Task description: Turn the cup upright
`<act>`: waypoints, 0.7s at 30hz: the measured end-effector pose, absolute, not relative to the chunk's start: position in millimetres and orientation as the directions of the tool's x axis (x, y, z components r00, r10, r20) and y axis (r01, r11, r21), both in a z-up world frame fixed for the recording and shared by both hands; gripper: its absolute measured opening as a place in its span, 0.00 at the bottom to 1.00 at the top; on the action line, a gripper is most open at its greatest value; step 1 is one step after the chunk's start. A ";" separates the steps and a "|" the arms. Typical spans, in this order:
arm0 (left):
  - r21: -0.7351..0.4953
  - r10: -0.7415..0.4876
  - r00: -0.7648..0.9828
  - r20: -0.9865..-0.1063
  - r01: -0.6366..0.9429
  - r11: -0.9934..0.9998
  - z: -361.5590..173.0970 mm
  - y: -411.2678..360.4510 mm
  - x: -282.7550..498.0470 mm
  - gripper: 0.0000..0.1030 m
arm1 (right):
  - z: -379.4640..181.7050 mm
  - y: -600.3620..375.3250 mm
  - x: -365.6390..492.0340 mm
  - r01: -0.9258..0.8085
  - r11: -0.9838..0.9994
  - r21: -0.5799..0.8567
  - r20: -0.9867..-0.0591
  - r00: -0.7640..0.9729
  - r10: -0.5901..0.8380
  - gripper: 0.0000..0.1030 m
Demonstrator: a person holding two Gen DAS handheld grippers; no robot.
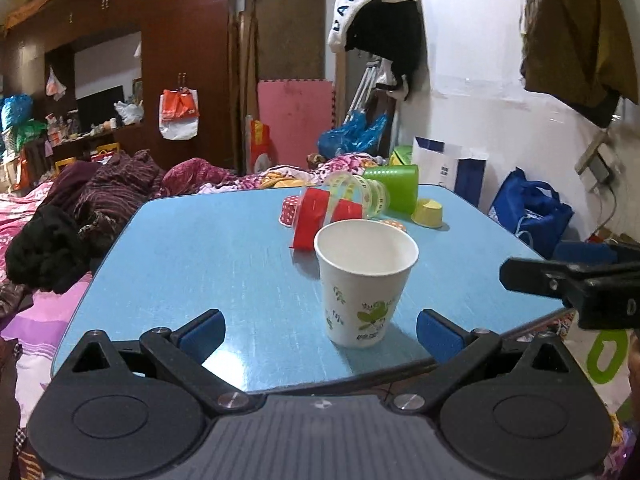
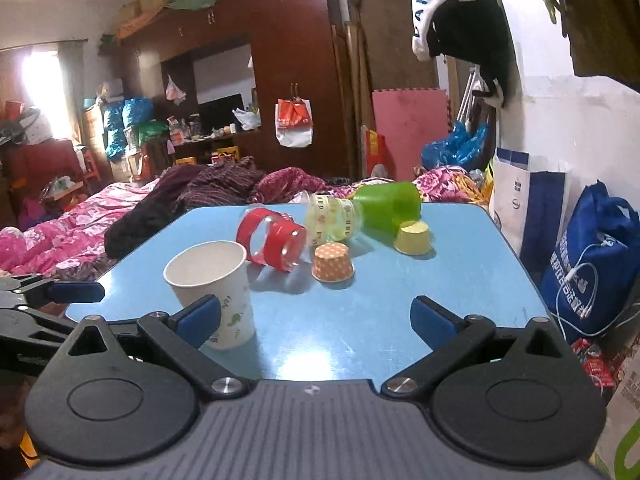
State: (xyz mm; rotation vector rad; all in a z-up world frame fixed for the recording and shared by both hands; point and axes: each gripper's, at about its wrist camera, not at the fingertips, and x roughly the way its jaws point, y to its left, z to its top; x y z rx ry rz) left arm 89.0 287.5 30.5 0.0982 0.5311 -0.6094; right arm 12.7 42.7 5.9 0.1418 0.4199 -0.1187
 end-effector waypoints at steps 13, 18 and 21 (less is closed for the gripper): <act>-0.052 -0.505 0.697 -0.509 0.561 0.826 32.1 280.0 86.8 0.99 | 6.2 44.5 9.4 0.137 0.987 0.084 -0.414 0.906 -0.090 0.99; -0.056 -0.500 0.695 -0.517 0.556 0.829 29.2 278.7 89.6 0.99 | 4.0 44.3 12.3 0.138 0.987 0.082 -0.426 0.900 -0.091 0.99; -0.060 -0.496 0.700 -0.515 0.547 0.835 29.3 280.9 91.2 0.99 | 4.7 42.5 12.5 0.143 0.986 0.090 -0.429 0.899 -0.091 0.99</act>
